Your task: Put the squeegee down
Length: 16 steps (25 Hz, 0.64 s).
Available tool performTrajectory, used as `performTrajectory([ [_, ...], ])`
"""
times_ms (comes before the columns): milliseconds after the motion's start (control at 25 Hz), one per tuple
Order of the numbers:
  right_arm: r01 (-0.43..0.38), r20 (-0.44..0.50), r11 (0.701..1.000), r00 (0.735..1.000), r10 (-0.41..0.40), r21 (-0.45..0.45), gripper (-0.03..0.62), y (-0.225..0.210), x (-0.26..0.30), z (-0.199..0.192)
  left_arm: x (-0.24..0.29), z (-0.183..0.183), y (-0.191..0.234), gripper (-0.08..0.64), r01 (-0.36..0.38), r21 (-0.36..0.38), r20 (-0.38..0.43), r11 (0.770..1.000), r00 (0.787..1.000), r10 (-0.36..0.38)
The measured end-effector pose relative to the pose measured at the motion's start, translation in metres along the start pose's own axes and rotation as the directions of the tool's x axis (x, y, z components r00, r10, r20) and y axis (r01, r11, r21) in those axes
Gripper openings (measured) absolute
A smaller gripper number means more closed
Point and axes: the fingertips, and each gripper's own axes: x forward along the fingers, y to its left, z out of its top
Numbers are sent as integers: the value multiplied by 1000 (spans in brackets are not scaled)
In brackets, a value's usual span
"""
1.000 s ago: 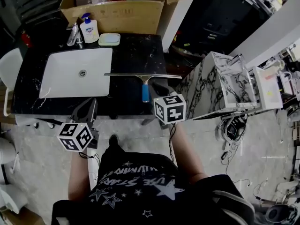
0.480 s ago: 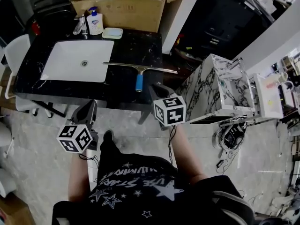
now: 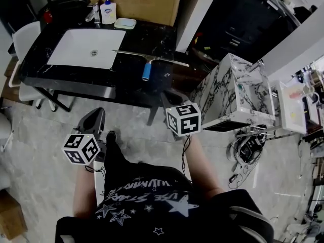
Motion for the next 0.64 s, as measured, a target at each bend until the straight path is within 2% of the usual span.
performTrajectory([
  [280, -52, 2, 999, 999, 52, -10, 55, 11, -30, -25, -35, -33, -28, 20, -42, -11, -12, 999, 999, 42],
  [440, -77, 3, 997, 997, 77, -21, 55, 15, -39, -30, -45, -32, -29, 18, -84, -5, -7, 996, 996, 83],
  [640, -89, 2, 996, 996, 89, -25, 55, 14, -42, -33, -48, -30, -37, 18, -88, 3, 12, 996, 996, 88],
])
